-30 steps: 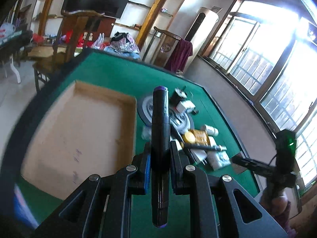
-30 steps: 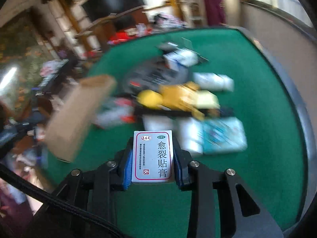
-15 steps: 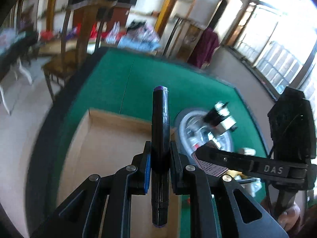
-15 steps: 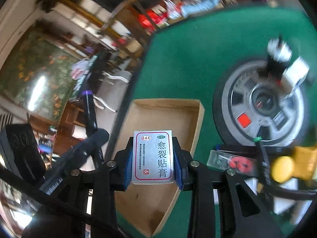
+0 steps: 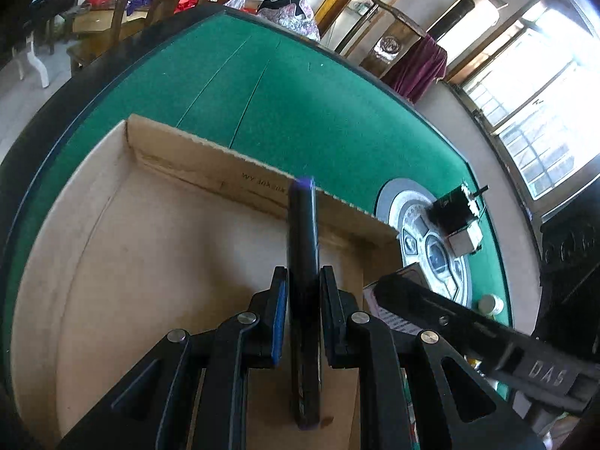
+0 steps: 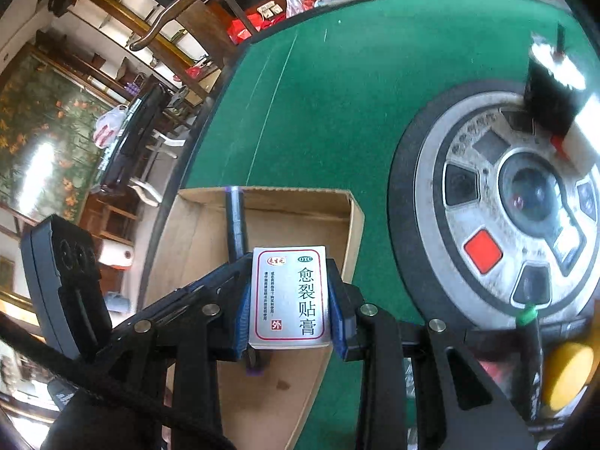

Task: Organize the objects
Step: 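Carry the marker and box into the cardboard tray and open both grippers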

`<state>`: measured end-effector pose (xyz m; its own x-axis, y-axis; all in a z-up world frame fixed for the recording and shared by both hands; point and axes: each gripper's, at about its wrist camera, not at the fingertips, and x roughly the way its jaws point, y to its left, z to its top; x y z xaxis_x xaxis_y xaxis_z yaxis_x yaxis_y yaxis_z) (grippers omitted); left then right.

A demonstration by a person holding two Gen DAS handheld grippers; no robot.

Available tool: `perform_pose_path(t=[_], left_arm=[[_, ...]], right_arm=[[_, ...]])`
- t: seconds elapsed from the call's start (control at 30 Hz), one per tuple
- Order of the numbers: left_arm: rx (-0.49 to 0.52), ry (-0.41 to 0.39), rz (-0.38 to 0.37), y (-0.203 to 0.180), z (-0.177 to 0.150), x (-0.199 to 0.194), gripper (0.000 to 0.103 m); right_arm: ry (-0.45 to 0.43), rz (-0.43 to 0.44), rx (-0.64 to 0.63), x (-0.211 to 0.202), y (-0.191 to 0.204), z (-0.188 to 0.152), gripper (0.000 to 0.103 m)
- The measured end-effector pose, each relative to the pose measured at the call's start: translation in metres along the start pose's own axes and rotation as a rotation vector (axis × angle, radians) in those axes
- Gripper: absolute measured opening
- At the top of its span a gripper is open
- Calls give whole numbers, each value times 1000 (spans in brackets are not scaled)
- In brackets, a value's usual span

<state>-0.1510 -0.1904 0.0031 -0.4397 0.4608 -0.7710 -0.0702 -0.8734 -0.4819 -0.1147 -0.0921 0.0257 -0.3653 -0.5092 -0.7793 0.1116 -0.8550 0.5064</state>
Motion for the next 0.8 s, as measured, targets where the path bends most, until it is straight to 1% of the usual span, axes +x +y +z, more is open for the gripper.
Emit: perform_pose_path(t=[0.07,0.1,0.13,0.17,0.2,0.23,0.27,0.3,0.37,0.4,0.47,0.6,0.67,0.8], left_arm=[[-12,-4,1,1,3,3,16],[-20,-4,2,2,4,5,19],[-29,-2,-1,5,5,7,24],[-39,-9,-19,8,5,7,25],[-48,-15,-28,10,6,5,32],[-61,-30,-19,11,5,1,41],[-67,-42,-9,11,5,-3,45],[-70,-59,-11,12,4,-8,49],[-78,-90,-13,12,0,-18,50],[-87,-104,-8,14,-4,-22,51],[-121,-126,-23,20,-14,-30,51],[-191,-125,-65,30,-35,-31,51],[-200,-134,-85,29,-41,-36,51],[-181,-139,-98,23,-61,-43,52]], right_arm=[[-12,-23,-24,2,2,1,32],[-24,-39,-38,3,3,2,32],[-32,-49,-48,3,3,2,32],[-40,-58,-57,3,3,3,32],[-42,-57,-60,2,2,3,32],[-44,-54,-59,1,1,3,32],[-49,-48,-57,-1,0,2,34],[-61,-41,-58,-4,0,1,40],[-84,-39,-67,-9,1,2,42],[-100,-52,-68,-15,1,2,42],[-129,-50,-75,-26,1,0,42],[-170,-54,-92,-61,-11,-18,43],[-180,-48,-78,-78,-21,-29,47],[-194,-48,-57,-106,-43,-49,48]])
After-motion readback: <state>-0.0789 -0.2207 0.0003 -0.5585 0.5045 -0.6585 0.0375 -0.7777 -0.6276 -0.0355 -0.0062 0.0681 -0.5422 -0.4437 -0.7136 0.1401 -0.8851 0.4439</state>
